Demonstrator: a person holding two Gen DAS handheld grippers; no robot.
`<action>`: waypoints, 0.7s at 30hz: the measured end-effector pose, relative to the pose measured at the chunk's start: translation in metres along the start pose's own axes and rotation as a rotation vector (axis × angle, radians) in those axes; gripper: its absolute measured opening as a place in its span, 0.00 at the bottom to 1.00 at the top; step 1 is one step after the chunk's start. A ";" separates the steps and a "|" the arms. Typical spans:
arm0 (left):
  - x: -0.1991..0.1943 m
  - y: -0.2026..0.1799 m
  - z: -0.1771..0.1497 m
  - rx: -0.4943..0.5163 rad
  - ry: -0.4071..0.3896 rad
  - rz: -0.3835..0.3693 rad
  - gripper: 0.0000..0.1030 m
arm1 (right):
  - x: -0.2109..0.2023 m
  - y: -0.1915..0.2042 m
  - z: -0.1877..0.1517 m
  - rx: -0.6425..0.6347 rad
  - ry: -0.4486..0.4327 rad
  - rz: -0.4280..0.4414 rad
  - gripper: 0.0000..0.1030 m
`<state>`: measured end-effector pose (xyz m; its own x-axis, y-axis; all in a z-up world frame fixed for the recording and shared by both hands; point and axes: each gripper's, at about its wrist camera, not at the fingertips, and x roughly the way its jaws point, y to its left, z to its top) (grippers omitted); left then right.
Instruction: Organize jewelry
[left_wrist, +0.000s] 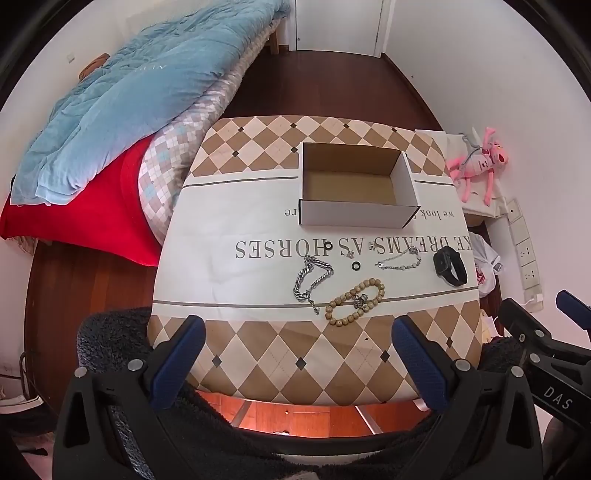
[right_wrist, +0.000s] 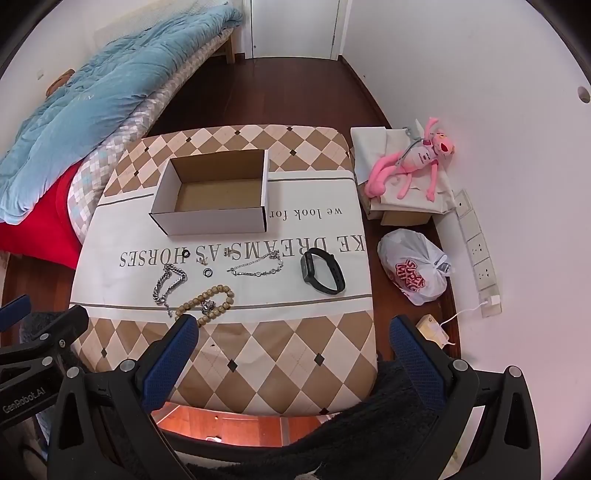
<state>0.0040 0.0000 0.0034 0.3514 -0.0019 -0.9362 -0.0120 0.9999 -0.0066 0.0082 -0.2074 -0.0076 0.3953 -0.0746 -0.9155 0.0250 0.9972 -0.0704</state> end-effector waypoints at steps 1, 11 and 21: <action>0.000 0.000 0.001 0.000 0.001 0.001 1.00 | 0.000 0.000 0.000 -0.001 0.000 -0.001 1.00; -0.003 -0.002 0.003 0.003 -0.011 0.007 1.00 | -0.001 -0.002 0.000 0.002 -0.003 0.002 1.00; -0.006 -0.002 0.003 0.004 -0.016 0.008 1.00 | -0.002 -0.004 0.000 0.002 -0.007 0.000 1.00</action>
<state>0.0046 -0.0023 0.0097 0.3659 0.0058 -0.9306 -0.0109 0.9999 0.0020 0.0075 -0.2115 -0.0054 0.4014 -0.0745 -0.9128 0.0267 0.9972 -0.0697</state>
